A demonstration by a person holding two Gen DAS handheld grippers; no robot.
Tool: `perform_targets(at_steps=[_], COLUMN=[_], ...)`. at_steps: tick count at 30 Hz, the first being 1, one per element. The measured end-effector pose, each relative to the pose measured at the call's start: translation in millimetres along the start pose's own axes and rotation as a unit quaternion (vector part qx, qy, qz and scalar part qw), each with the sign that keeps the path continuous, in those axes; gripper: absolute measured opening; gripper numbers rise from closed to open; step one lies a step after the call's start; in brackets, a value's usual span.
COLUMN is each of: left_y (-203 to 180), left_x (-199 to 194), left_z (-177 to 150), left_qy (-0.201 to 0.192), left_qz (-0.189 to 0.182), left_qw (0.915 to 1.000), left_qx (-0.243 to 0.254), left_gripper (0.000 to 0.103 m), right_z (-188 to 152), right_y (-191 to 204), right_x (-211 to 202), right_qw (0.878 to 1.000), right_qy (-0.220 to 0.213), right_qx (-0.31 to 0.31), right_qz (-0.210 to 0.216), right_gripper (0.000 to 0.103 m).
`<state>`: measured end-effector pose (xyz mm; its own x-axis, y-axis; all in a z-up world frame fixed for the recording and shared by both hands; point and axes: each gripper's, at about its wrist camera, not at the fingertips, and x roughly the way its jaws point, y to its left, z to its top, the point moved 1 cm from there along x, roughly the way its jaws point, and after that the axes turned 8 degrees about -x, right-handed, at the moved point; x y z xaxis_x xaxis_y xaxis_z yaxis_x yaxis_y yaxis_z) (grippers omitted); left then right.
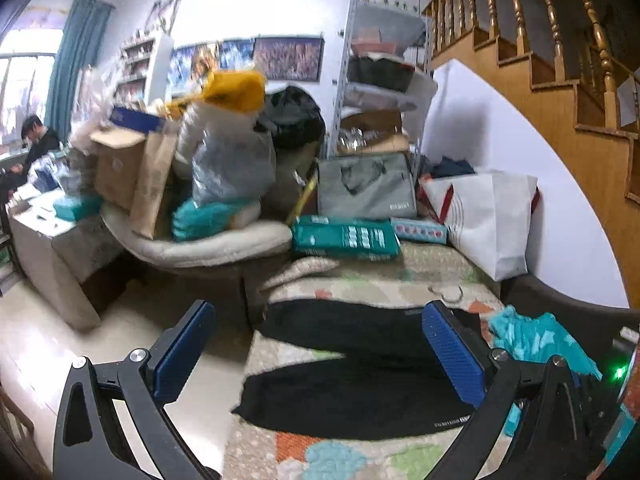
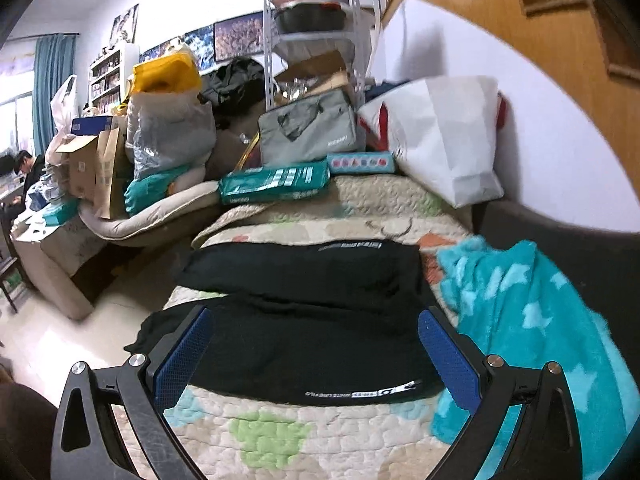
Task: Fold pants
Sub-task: 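Move both tools toward the black pants lying on the quilt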
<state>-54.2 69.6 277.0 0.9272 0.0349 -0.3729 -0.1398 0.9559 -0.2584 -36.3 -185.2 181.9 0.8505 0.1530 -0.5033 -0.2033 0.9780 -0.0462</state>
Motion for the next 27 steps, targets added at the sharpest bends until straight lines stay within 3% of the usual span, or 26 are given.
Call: perform_targets(at_steps=[10, 16, 27], left_y=[6.4, -1.6, -11.2], left_x=[56.0, 88.3, 160.4], left_z=[-14.3, -16.0, -19.0], left_qy=[0.065, 0.080, 0.121], left_qz=[0.011, 0.033, 0.060], left_qw=[0.9978, 0.9956, 0.9853], left_qx=[-0.006, 0.037, 0.104], left_gripper=[0.103, 0.103, 0.103], right_z=[17.7, 36.9, 58.4], right_y=[-1.8, -14.1, -48.0], right_x=[39.0, 72.7, 142.6], right_qw=[0.999, 0.998, 0.994], right_qy=[0.036, 0.061, 0.097], right_qx=[-0.025, -0.027, -0.049], right_qz=[0.013, 0.021, -0.010], right_gripper=[0.103, 0.103, 0.103])
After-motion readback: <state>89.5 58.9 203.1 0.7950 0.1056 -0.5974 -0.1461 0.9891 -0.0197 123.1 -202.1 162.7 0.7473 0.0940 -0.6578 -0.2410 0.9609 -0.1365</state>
